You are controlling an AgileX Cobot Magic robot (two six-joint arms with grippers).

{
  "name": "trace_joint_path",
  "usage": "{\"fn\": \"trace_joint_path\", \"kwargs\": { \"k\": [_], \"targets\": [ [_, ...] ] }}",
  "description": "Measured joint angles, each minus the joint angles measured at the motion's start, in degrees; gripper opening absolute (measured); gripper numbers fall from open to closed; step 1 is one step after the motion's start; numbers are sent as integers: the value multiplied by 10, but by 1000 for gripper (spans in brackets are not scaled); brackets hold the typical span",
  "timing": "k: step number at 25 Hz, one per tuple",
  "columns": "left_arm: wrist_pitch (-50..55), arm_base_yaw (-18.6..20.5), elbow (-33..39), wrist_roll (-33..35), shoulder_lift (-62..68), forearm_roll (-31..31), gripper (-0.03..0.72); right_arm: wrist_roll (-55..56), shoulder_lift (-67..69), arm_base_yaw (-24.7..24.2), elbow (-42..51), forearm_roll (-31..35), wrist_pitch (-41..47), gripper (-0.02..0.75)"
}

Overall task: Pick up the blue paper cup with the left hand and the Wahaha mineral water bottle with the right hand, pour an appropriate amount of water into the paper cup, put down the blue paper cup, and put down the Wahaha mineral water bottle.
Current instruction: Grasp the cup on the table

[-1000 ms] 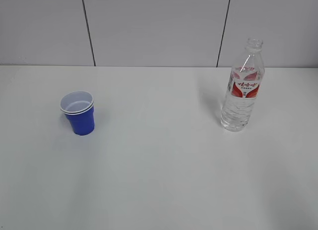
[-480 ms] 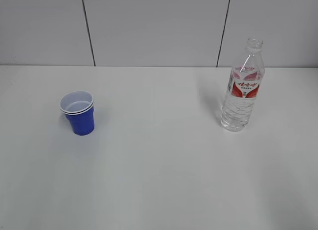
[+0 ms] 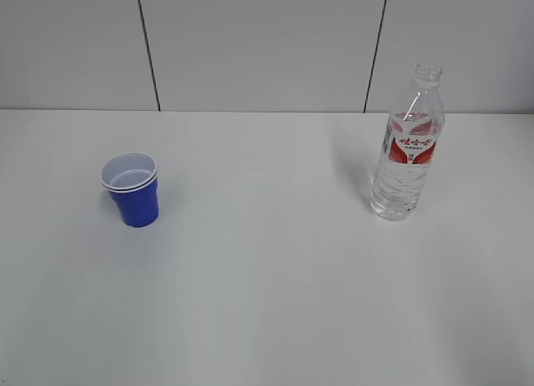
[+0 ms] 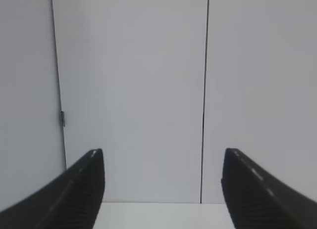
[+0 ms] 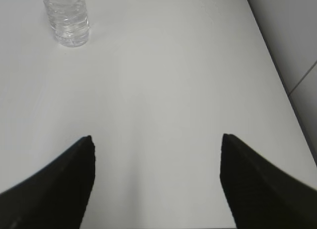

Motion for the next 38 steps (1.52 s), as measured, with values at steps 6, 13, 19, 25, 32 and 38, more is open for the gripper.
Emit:
{"fn": "trace_joint_path", "kwargs": {
  "k": [6, 13, 19, 25, 32, 38],
  "targets": [
    [-124, -7, 0, 0, 129, 14, 556, 0, 0, 0, 0, -1, 0, 587],
    [-175, -79, 0, 0, 267, 28, 552, 0, 0, 0, 0, -8, 0, 587],
    [-215, -113, 0, 0, 347, 70, 552, 0, 0, 0, -9, -10, -52, 587],
    [-271, -113, 26, 0, 392, 59, 552, 0, 0, 0, -8, 5, -316, 588],
    [-392, -113, 94, 0, 421, 46, 552, 0, 102, 0, 1, 10, -450, 587],
    [-477, -125, 134, 0, 493, 46, 552, -15, 230, 6, 3, 11, -501, 587]
  ]
}}
